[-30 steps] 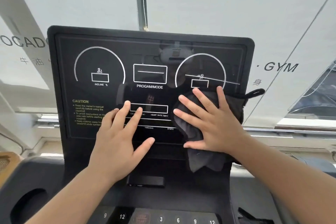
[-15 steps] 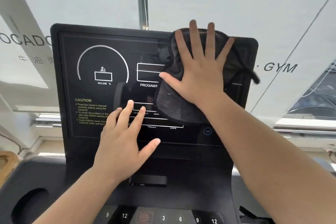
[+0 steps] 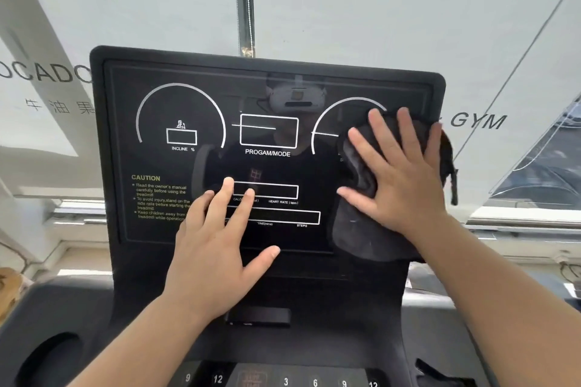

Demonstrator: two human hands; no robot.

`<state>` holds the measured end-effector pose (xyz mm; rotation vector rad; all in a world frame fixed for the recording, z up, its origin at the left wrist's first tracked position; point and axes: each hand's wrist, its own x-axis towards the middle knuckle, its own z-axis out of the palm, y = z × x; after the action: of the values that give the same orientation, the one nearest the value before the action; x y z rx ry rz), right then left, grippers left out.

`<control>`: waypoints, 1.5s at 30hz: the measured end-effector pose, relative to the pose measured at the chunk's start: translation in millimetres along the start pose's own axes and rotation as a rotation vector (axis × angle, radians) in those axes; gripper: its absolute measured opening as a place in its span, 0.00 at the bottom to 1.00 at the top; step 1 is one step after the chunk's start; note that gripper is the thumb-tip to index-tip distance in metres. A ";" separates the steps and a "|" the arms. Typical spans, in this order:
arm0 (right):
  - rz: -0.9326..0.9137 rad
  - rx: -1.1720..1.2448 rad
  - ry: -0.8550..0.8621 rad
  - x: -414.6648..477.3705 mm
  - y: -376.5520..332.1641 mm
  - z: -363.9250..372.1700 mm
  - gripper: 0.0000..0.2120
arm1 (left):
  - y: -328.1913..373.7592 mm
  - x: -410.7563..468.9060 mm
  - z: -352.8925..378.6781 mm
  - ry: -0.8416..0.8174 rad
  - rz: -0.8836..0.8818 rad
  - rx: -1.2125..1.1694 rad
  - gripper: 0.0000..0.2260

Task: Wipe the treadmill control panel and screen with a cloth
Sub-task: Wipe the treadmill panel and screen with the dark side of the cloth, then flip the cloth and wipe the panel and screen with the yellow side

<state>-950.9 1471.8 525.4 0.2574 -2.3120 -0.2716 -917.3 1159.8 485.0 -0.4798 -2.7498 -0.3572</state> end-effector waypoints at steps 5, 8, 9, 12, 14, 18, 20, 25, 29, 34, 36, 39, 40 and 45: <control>0.348 0.033 -0.084 26.4 -21.8 -11.2 0.48 | 5.1 -2.8 0.7 -0.005 -0.017 -0.020 0.40; 0.275 0.048 -0.131 15.5 -63.6 -5.0 0.46 | 6.3 -1.6 1.5 0.003 -0.037 -0.075 0.38; 0.219 0.052 -0.134 5.1 -76.5 -1.4 0.45 | 6.0 -1.5 1.5 0.021 -0.029 -0.084 0.37; 0.111 0.110 -0.109 -38.7 -103.7 11.8 0.45 | 3.1 -8.0 2.4 0.081 0.019 -0.052 0.32; 0.110 0.152 -0.096 -71.8 -112.5 19.6 0.45 | 3.4 -19.5 4.3 0.116 0.065 -0.025 0.30; 0.163 0.165 -0.127 -126.1 -119.3 21.4 0.41 | 5.0 -53.6 13.7 0.122 0.119 -0.092 0.26; 0.196 0.145 -0.190 -143.6 -122.6 16.0 0.42 | 5.8 -71.1 19.7 0.088 0.105 -0.150 0.25; 0.237 0.180 -0.251 -176.8 -128.7 -3.1 0.34 | 16.0 -102.1 31.5 -0.051 0.062 -0.264 0.25; 0.288 0.224 -0.117 -174.7 -116.4 -18.7 0.25 | 36.5 -107.3 34.8 -0.183 0.036 -0.371 0.28; 0.329 0.449 -0.113 -156.6 -124.6 -60.4 0.11 | 62.8 -102.2 32.8 -0.287 0.051 -0.528 0.31; 0.414 0.618 -0.148 -150.0 -129.7 -81.9 0.08 | 71.4 -98.9 31.4 -0.295 0.077 -0.639 0.30; 0.536 0.797 -0.153 -143.7 -130.5 -108.2 0.03 | 79.3 -96.3 27.9 -0.281 -0.012 -0.832 0.13; 0.568 0.833 -0.146 -142.1 -129.3 -114.8 0.03 | 80.1 -95.0 27.3 -0.293 -0.065 -0.877 0.06; 0.824 1.062 -0.158 -127.6 -121.3 -127.2 0.06 | 84.7 -90.1 17.6 -0.307 -0.136 -1.032 0.05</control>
<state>-759.5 1375.2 490.5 -0.2325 -2.2813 1.3902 -810.9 1216.7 452.6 -0.6018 -2.6671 -1.8927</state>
